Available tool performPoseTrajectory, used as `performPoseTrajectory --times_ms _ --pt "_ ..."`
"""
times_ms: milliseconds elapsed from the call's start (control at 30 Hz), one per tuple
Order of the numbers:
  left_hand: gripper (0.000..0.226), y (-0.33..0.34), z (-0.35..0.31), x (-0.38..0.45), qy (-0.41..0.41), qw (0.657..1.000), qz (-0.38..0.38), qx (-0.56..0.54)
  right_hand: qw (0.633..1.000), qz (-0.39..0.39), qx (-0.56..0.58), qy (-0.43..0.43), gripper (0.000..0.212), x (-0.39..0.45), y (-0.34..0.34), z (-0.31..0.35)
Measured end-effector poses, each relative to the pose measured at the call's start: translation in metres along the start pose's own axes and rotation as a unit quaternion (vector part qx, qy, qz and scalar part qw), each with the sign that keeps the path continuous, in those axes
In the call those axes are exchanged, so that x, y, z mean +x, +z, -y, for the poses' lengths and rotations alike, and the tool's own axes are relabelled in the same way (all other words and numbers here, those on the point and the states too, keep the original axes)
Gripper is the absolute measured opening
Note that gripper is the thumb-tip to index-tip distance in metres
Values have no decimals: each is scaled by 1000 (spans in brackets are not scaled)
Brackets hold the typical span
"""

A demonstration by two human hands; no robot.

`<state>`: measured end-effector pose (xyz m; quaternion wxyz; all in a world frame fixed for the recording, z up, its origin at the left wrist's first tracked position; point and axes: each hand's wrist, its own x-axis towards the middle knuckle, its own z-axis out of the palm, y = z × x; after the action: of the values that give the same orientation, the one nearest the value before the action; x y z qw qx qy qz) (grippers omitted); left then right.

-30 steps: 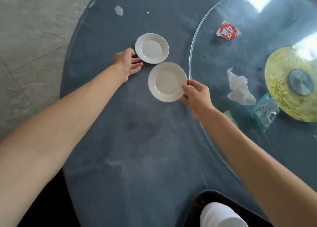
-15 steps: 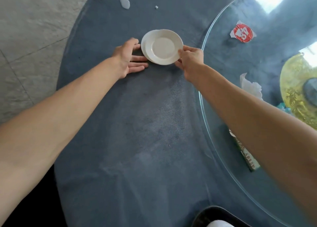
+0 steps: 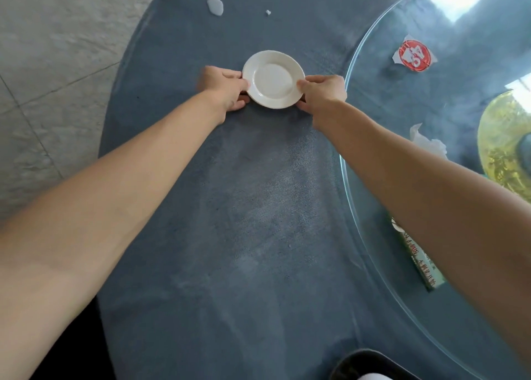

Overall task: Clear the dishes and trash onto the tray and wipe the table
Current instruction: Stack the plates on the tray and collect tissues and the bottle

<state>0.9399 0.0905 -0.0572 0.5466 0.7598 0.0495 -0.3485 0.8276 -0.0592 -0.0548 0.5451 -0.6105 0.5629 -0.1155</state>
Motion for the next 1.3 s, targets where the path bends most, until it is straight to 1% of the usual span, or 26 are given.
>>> performPoseTrajectory --times_ms 67,167,300,400,567,600,700,833,967,1067,1200,1300 --pt "29 0 0 0 -13 1000 -6 -9 999 22 24 13 26 0 -1 -1" --pt "30 -5 1 -11 -29 999 6 -17 995 56 70 38 15 -12 -9 -5" --pt "21 -21 5 -48 -29 998 23 -43 989 89 113 44 8 -50 -33 -13" --pt "14 -36 16 -92 -20 997 53 -60 984 103 142 30 4 -93 -59 -23" --pt "19 -47 44 -178 -22 984 123 -130 976 113 188 3 7 -175 -115 -48" --pt "20 -47 49 -197 -23 982 130 -134 975 109 192 0 6 -192 -126 -55" --pt "21 -45 62 -253 -21 979 154 -132 975 95 201 -1 12 -241 -162 -74" --pt "22 -47 78 -332 -9 975 189 -119 974 81 214 5 8 -313 -213 -99" --pt "23 -53 102 -410 -1 973 207 -100 974 63 217 2 7 -385 -259 -135" --pt "18 -57 130 -464 -5 976 204 -71 974 61 218 13 9 -436 -287 -172" --pt "16 -66 183 -522 -30 976 209 -52 971 69 227 17 10 -494 -312 -234" --pt "16 -70 232 -551 -61 977 201 -23 974 60 212 45 11 -524 -316 -286"
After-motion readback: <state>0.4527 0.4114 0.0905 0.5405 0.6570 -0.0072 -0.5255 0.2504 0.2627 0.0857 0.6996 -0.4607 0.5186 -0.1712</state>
